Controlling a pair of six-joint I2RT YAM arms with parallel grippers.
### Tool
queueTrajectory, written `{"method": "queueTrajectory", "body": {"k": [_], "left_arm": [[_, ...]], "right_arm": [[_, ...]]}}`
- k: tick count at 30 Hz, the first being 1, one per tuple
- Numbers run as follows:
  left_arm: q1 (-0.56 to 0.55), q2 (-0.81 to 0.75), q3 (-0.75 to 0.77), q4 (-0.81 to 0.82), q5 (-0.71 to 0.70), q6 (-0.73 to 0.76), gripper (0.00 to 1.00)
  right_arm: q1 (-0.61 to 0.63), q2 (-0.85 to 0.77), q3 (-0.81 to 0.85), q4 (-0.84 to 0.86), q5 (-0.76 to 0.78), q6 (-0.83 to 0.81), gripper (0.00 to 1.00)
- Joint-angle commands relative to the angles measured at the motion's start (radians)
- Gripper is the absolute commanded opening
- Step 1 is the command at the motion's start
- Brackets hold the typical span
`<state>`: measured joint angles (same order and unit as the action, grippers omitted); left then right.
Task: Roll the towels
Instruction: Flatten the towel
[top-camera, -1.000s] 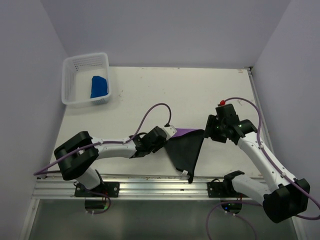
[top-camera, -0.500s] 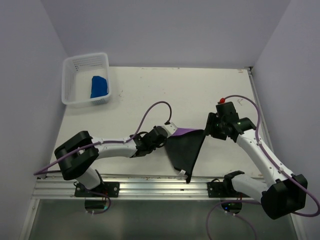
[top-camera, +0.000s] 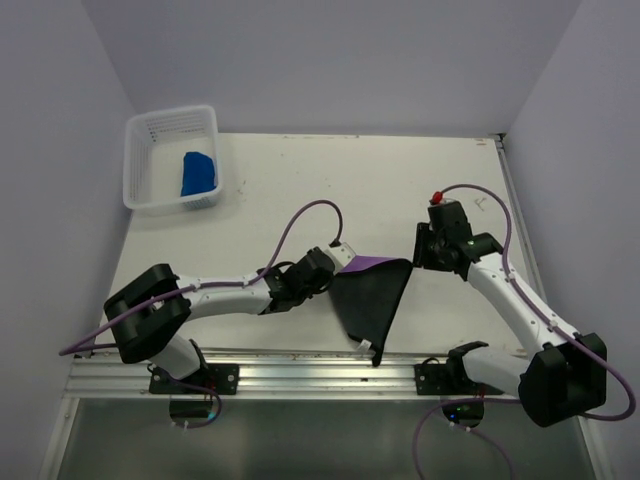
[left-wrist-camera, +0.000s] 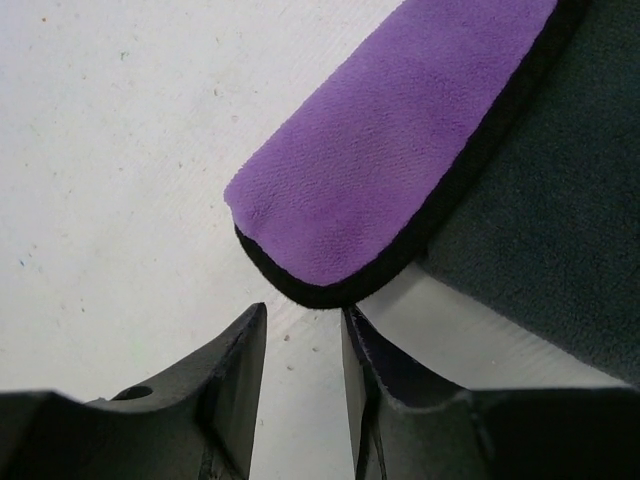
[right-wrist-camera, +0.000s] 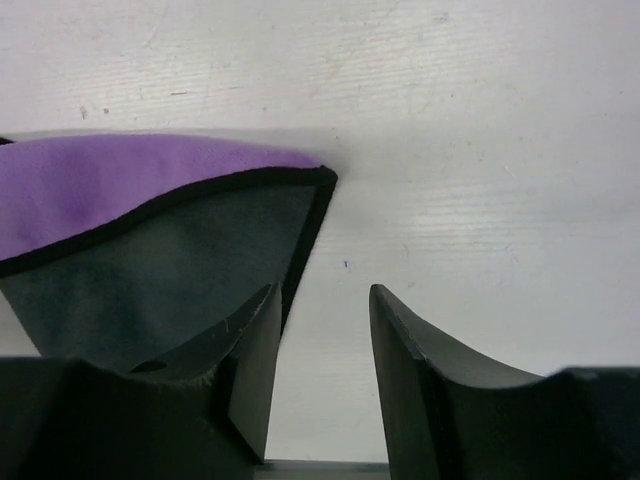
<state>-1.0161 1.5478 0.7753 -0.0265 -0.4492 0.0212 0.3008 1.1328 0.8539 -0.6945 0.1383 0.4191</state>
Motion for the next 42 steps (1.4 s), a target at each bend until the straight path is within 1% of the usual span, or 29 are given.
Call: {"method": "queueTrajectory", "body": {"k": [1, 3, 4, 5, 8, 12, 14, 17, 18, 20, 21, 23, 24, 30, 31, 33, 34, 36, 37, 39, 40, 42], "left_arm": [[-0.006, -0.028, 0.015, -0.006, 0.021, -0.003, 0.4], [-0.006, -0.028, 0.005, -0.001, 0.032, 0.0, 0.42], [-0.007, -0.026, 0.004, 0.003, 0.032, 0.002, 0.42], [-0.009, -0.022, 0.002, 0.004, 0.032, 0.005, 0.42], [-0.012, -0.002, 0.007, 0.01, 0.024, 0.026, 0.42], [-0.012, 0.029, 0.009, 0.066, 0.014, 0.051, 0.42], [-0.012, 0.046, 0.022, 0.088, 0.012, 0.062, 0.41], [-0.012, 0.083, 0.048, 0.099, 0.007, 0.085, 0.34], [-0.012, 0.101, 0.054, 0.099, 0.0, 0.092, 0.25], [-0.012, 0.112, 0.067, 0.106, -0.003, 0.098, 0.17], [-0.012, 0.118, 0.067, 0.108, -0.009, 0.1, 0.09], [-0.012, 0.124, 0.073, 0.111, -0.011, 0.105, 0.03], [-0.012, 0.121, 0.076, 0.111, -0.013, 0.102, 0.0], [-0.012, 0.097, 0.079, 0.109, -0.017, 0.106, 0.0], [-0.012, 0.095, 0.082, 0.105, -0.017, 0.106, 0.0], [-0.01, 0.097, 0.091, 0.103, -0.02, 0.102, 0.0], [-0.01, 0.1, 0.097, 0.091, -0.026, 0.102, 0.0], [-0.01, 0.1, 0.113, 0.083, -0.032, 0.1, 0.0], [-0.01, 0.097, 0.116, 0.08, -0.036, 0.1, 0.0], [-0.01, 0.081, 0.12, 0.077, -0.043, 0.098, 0.0], [-0.01, 0.075, 0.125, 0.074, -0.043, 0.097, 0.0], [-0.01, 0.055, 0.133, 0.059, -0.052, 0.097, 0.0]], "right_arm": [[-0.003, 0.022, 0.004, 0.084, -0.006, -0.101, 0.47], [-0.002, 0.01, -0.033, 0.16, -0.044, -0.124, 0.5], [-0.002, 0.001, -0.053, 0.202, -0.067, -0.176, 0.5], [-0.002, -0.011, -0.102, 0.283, -0.084, -0.192, 0.5], [-0.003, -0.038, -0.163, 0.395, -0.078, -0.22, 0.52], [-0.002, 0.036, -0.147, 0.406, -0.091, -0.255, 0.52], [-0.003, 0.088, -0.13, 0.409, -0.108, -0.26, 0.52], [-0.002, 0.12, -0.127, 0.426, -0.105, -0.266, 0.52], [-0.002, 0.127, -0.128, 0.432, -0.102, -0.275, 0.52], [-0.002, 0.152, -0.13, 0.441, -0.08, -0.295, 0.53], [-0.002, 0.162, -0.128, 0.441, -0.074, -0.298, 0.53], [-0.002, 0.182, -0.124, 0.451, -0.062, -0.302, 0.55], [-0.002, 0.197, -0.124, 0.46, -0.062, -0.302, 0.56], [-0.002, 0.248, -0.119, 0.483, -0.106, -0.318, 0.54], [-0.002, 0.251, -0.124, 0.489, -0.109, -0.316, 0.52], [0.0, 0.251, -0.125, 0.492, -0.114, -0.31, 0.51], [-0.002, 0.242, -0.134, 0.497, -0.112, -0.306, 0.45], [-0.003, 0.237, -0.141, 0.506, -0.109, -0.301, 0.4], [-0.002, 0.24, -0.136, 0.504, -0.106, -0.298, 0.33], [-0.002, 0.249, -0.125, 0.495, -0.114, -0.298, 0.27], [-0.002, 0.254, -0.11, 0.475, -0.115, -0.298, 0.2], [-0.003, 0.262, -0.093, 0.458, -0.131, -0.298, 0.15]]}}
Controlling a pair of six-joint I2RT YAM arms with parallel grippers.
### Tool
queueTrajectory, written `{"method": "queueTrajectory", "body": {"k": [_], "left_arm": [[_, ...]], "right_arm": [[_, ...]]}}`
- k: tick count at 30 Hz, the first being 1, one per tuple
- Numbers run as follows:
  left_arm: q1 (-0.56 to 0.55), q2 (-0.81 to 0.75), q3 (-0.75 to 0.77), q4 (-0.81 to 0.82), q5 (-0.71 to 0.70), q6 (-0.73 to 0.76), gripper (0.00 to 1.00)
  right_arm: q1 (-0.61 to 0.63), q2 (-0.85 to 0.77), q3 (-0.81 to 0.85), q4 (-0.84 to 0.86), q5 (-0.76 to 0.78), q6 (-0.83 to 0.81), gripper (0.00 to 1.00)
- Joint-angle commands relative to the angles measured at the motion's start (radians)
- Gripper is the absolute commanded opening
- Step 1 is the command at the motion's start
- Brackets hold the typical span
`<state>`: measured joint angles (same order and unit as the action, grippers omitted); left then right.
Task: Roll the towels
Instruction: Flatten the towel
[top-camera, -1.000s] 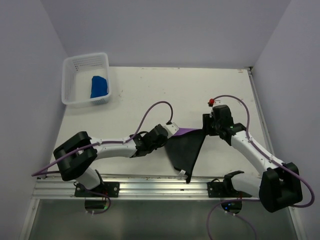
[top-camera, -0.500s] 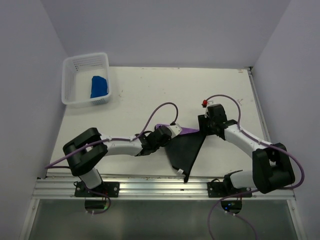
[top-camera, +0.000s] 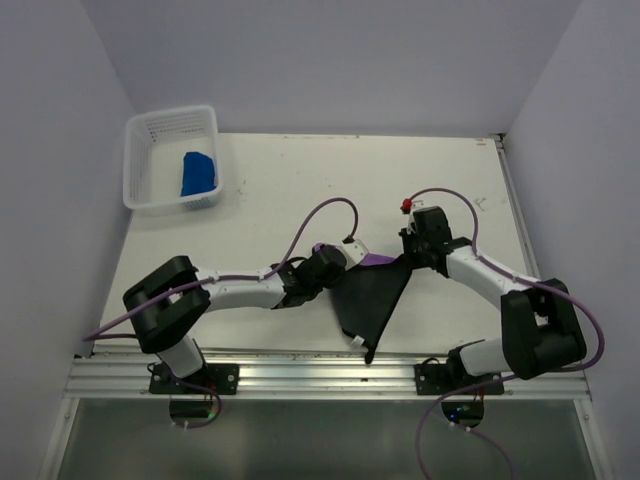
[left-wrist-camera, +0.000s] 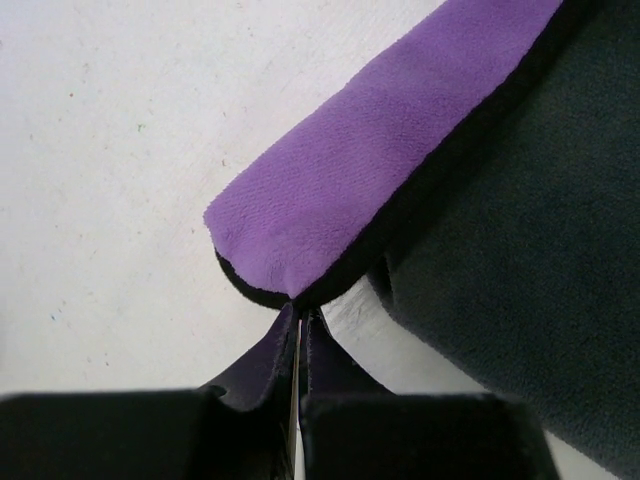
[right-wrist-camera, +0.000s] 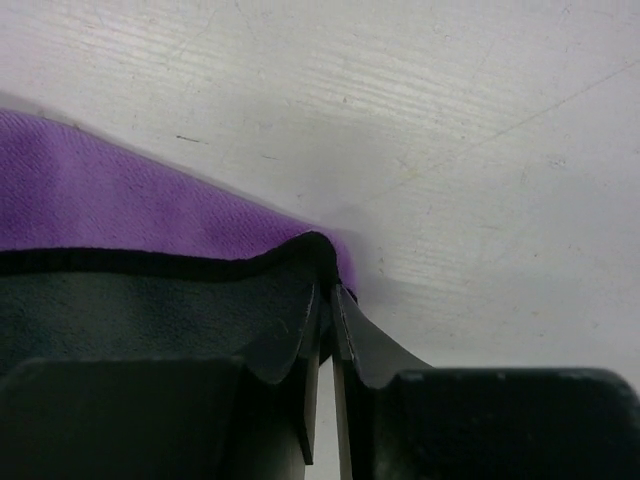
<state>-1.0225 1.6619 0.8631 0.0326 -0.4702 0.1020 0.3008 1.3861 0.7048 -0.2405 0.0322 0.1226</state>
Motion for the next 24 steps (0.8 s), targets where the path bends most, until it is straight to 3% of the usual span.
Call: {"method": "queueTrajectory", "body": {"k": [1, 5, 16, 23, 24], "left_arm": [[-0.002, -0.066, 0.048, -0.003, -0.034, 0.015, 0.0], [0.001, -0.114, 0.051, -0.02, -0.027, 0.015, 0.0], [0.016, -0.292, 0.08, -0.161, 0.001, -0.033, 0.0], [0.055, -0.464, 0.057, -0.198, 0.106, -0.091, 0.0], [0.055, -0.473, 0.06, -0.22, 0.113, -0.093, 0.0]], "right_arm": [[-0.002, 0.007, 0.065, -0.003, -0.028, 0.002, 0.12], [-0.003, -0.022, 0.084, -0.016, -0.028, 0.017, 0.0], [-0.002, -0.174, 0.243, -0.195, -0.103, 0.019, 0.0], [-0.002, -0.308, 0.292, -0.283, -0.185, 0.009, 0.0], [-0.002, -0.32, 0.282, -0.281, -0.202, 0.014, 0.09]]}}
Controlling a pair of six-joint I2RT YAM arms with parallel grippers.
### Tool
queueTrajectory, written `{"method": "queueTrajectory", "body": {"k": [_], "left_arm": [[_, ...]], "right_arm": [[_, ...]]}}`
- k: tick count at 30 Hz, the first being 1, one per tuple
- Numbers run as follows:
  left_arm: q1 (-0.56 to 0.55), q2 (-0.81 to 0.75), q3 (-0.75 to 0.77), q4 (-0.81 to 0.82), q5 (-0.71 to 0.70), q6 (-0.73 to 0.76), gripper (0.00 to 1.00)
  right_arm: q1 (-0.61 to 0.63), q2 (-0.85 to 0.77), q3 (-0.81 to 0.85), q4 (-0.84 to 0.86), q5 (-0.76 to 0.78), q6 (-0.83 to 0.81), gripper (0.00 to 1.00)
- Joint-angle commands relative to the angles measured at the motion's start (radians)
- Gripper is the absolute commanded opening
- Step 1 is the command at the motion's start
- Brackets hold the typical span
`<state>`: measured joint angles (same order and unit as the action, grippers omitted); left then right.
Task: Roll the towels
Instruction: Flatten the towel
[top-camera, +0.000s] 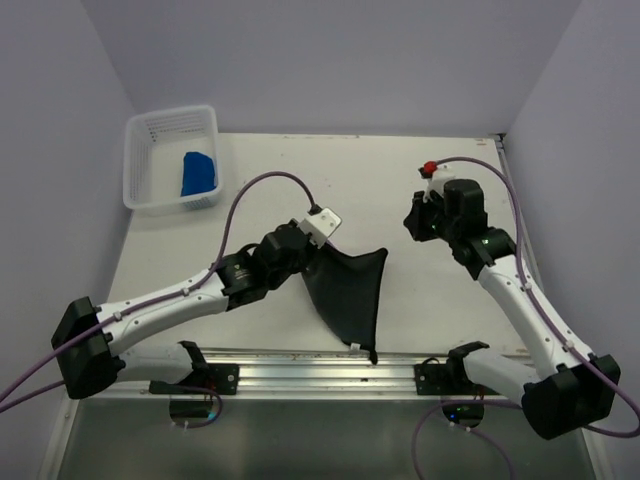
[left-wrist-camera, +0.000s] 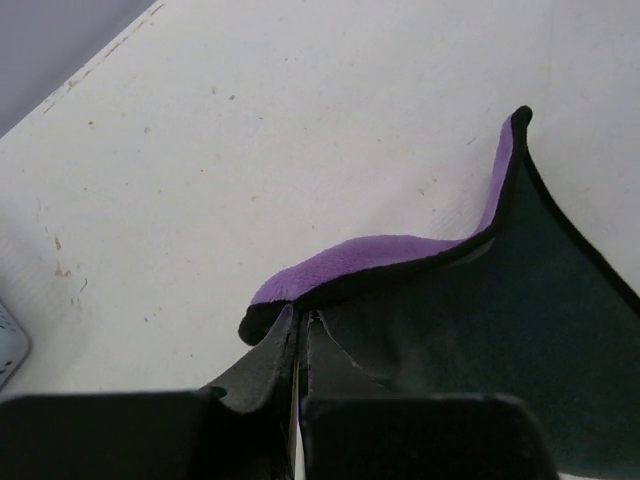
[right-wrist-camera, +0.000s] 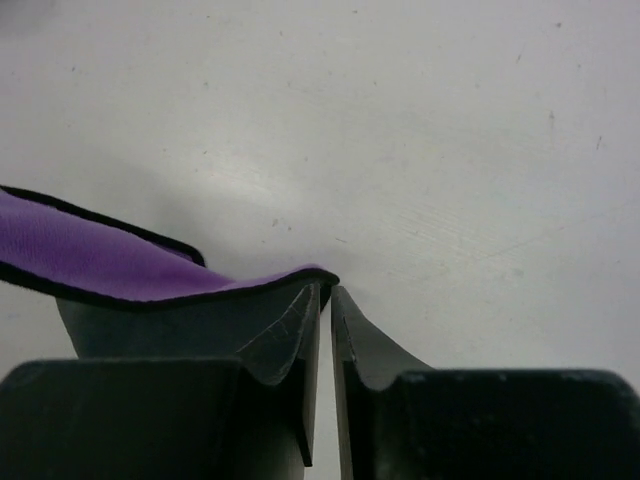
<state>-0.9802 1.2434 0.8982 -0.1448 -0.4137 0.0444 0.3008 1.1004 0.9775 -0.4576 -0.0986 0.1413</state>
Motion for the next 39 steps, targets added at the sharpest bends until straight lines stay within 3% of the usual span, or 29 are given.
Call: {"method": "queueTrajectory", "body": {"k": [1, 8, 12, 22, 30, 39], "left_arm": [[0.012, -0.065, 0.042, -0.058, 0.059, -0.035, 0.0], [0.012, -0.11, 0.218, -0.243, 0.091, -0.074, 0.0], [0.012, -0.09, 0.306, -0.312, 0.119, -0.103, 0.0], [0.012, -0.072, 0.153, -0.317, 0.076, -0.121, 0.0], [0.012, -0.026, 0.093, -0.291, 0.052, -0.11, 0.0], [0.021, 0.013, 0.054, -0.308, -0.049, -0.17, 0.0]], "right_arm": [[-0.002, -0.049, -0.031, -0.04, -0.09, 0.001, 0.16], [-0.002, -0.16, -0.22, 0.134, -0.211, 0.107, 0.32], [-0.003, -0.117, -0.247, 0.181, -0.301, 0.089, 0.43], [0.03, -0.08, -0.362, 0.379, -0.316, 0.0, 0.52], [0.197, -0.001, -0.37, 0.384, -0.167, -0.098, 0.54], [0.221, 0.175, -0.291, 0.416, -0.041, -0.109, 0.54]]}}
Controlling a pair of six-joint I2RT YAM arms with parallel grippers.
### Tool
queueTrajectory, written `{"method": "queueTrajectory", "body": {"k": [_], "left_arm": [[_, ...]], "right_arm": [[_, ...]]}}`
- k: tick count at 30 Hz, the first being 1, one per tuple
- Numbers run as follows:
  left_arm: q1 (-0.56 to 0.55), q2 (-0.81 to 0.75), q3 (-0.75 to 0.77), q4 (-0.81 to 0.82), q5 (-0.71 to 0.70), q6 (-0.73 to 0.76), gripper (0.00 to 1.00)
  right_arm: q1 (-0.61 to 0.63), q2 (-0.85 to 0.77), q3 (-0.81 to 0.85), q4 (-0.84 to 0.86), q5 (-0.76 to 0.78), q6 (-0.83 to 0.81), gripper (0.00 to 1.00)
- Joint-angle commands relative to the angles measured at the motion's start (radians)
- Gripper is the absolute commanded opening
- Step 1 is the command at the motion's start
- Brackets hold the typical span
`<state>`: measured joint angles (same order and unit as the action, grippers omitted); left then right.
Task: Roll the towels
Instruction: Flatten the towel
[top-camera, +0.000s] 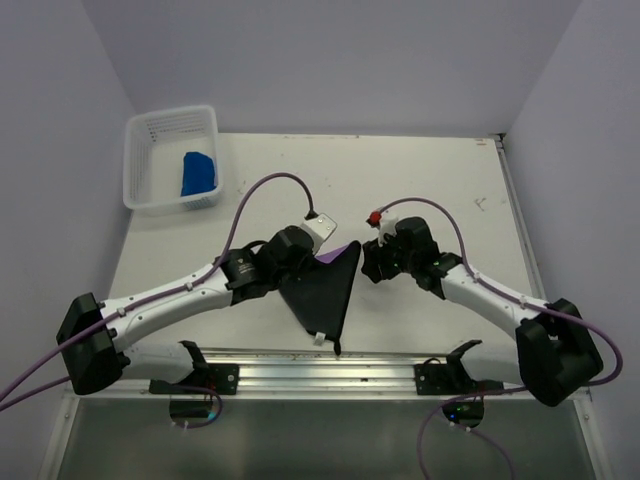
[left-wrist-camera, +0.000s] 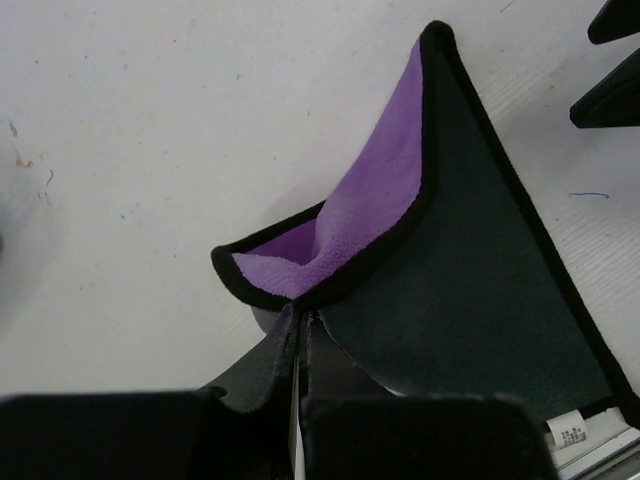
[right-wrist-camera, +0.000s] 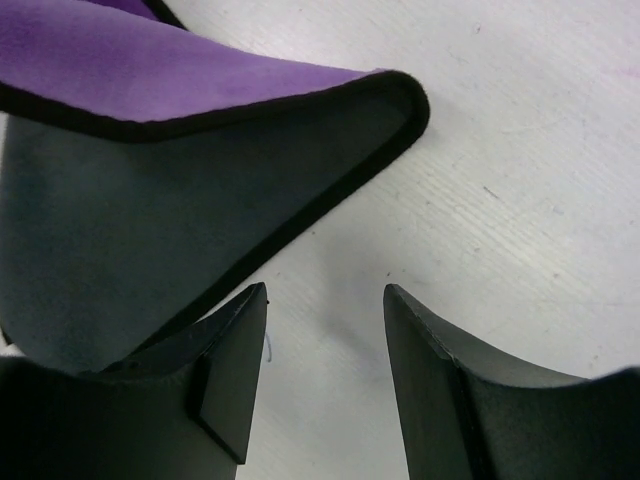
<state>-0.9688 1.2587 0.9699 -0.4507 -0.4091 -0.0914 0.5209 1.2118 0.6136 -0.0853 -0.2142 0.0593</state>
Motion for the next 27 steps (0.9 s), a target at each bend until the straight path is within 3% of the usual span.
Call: {"method": "queueTrajectory", "body": {"k": [1, 14, 27], "left_arm": [[0.015, 0.004, -0.023, 0.003, -0.059, -0.04, 0.0], [0.076, 0.065, -0.036, 0.06, -0.031, -0.018, 0.0], [0.104, 0.094, -0.022, 0.087, 0.003, 0.019, 0.0]], "right_arm": [[0.001, 0.095, 0.092, 0.039, 0.078, -0.038, 0.54], [0.001, 0.452, 0.354, 0.025, 0.136, -0.096, 0.53], [-0.012, 0.618, 0.495, -0.045, 0.134, -0.084, 0.5]]}}
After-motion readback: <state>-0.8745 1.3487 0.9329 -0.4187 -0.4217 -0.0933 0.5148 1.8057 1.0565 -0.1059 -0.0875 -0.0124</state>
